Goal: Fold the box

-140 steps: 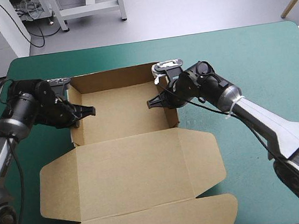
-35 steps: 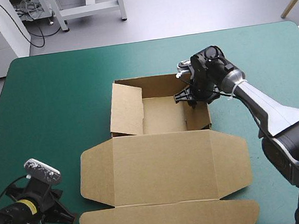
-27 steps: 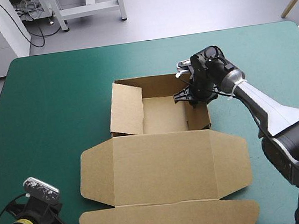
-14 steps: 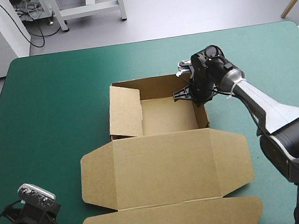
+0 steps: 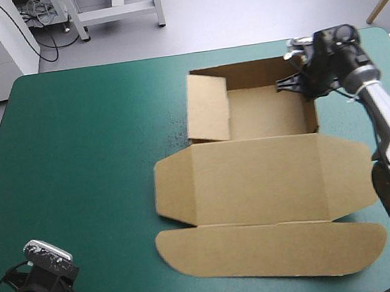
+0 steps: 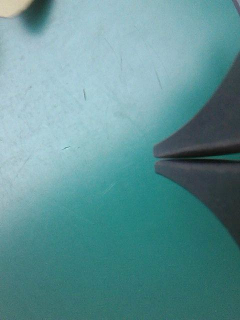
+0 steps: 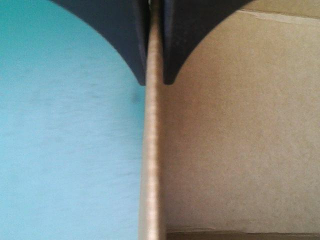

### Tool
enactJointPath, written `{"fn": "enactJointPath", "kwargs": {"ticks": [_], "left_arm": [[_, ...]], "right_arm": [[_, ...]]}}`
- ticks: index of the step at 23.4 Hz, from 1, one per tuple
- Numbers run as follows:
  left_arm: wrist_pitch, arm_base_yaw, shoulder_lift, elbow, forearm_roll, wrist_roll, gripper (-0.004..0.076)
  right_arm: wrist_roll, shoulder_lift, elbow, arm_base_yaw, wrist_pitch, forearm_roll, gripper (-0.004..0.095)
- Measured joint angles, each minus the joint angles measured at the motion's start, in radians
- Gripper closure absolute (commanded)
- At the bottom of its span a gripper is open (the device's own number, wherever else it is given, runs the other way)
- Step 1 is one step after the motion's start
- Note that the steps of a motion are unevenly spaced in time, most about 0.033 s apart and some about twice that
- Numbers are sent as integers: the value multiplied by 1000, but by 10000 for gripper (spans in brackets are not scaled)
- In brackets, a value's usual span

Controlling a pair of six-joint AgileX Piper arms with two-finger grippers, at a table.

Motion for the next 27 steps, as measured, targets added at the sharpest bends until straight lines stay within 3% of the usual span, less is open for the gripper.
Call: {"fn": "enactJointPath", "kwargs": {"ticks": [7, 10, 14, 17, 27], "left_arm": [[0, 0, 0, 1, 0, 0, 734], [0, 0, 0, 1, 1, 0, 734], [0, 0, 0, 1, 1, 0, 734], [0, 0, 0, 1, 1, 0, 734], [0, 0, 0, 1, 1, 0, 734]], "right_arm": [[-102, -3, 0, -516, 5, -19, 927], [-95, 3, 0, -625, 8, -14, 915], [-98, 8, 0, -645, 10, -33, 679], [-100, 8, 0, -645, 11, -32, 577], [-102, -34, 0, -645, 12, -29, 571]]}}
